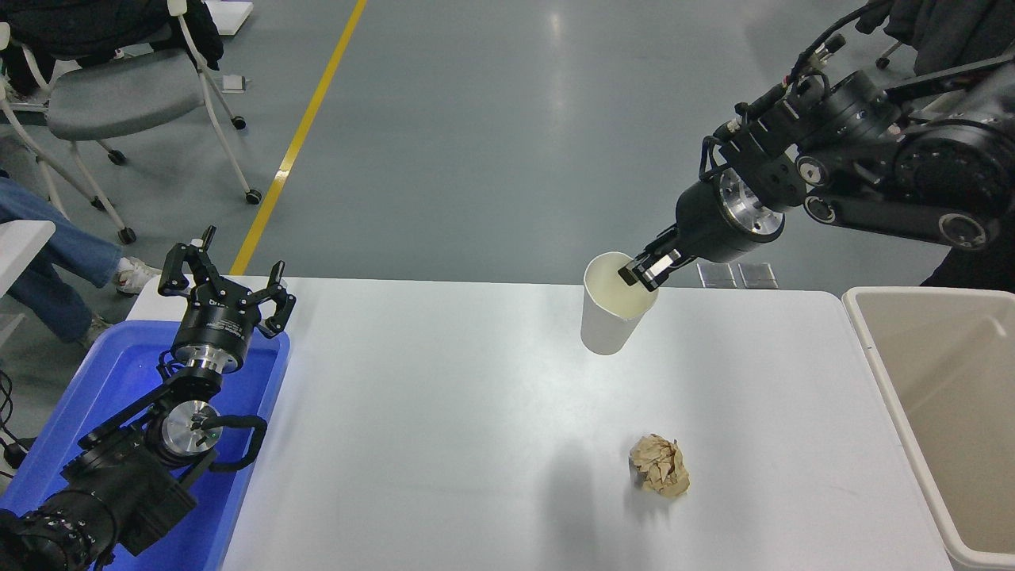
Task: Dispose of the paper cup in the dustbin
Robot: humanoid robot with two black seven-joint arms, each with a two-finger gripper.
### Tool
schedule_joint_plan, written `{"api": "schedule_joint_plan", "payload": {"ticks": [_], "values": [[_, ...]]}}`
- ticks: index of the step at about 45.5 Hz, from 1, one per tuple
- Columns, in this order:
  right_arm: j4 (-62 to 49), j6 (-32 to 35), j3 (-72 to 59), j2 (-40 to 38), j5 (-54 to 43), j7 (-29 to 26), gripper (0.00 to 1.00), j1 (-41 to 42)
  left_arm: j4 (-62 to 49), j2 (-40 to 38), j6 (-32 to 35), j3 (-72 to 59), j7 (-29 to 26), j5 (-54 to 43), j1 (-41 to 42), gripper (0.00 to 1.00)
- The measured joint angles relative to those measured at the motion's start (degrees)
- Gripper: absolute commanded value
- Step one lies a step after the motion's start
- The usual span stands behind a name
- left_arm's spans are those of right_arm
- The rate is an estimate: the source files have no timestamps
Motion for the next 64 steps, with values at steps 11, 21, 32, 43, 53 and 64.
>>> {"api": "schedule_joint_plan", "payload": {"ticks": [11, 21, 32, 43, 53, 64], "values": [[-3.9, -0.1, -1.0, -9.1, -0.7, -0.1, 0.0, -3.4, 0.0, 0.0, 0.0, 0.0, 0.0, 0.0, 0.0, 1.0], [-8.9, -0.4, 0.0, -16.8, -0.5, 0.0, 0.0, -8.4, 0.0, 0.0, 0.0, 0.0, 0.0, 0.0, 0.0, 1.0], [-15.6, -1.5, 4.7, -24.7, -0.2, 0.2, 0.0, -17.7, 0.0, 0.0, 0.0, 0.0, 0.0, 0.0, 0.0, 1.0], [-22.4, -4.5, 11.0, -29.3, 0.8, 0.2, 0.0, -30.6, 0.0, 0.0, 0.0, 0.0, 0.0, 0.0, 0.0, 1.0], [-30.9, -6.3, 17.9, -29.2, 4.1, 0.2, 0.0, -42.6, 0.0, 0.0, 0.0, 0.0, 0.0, 0.0, 0.0, 1.0], [-43.1, -9.1, 22.0, -24.5, 10.2, -0.2, 0.0, -54.2, 0.0, 0.0, 0.0, 0.0, 0.0, 0.0, 0.0, 1.0]]}}
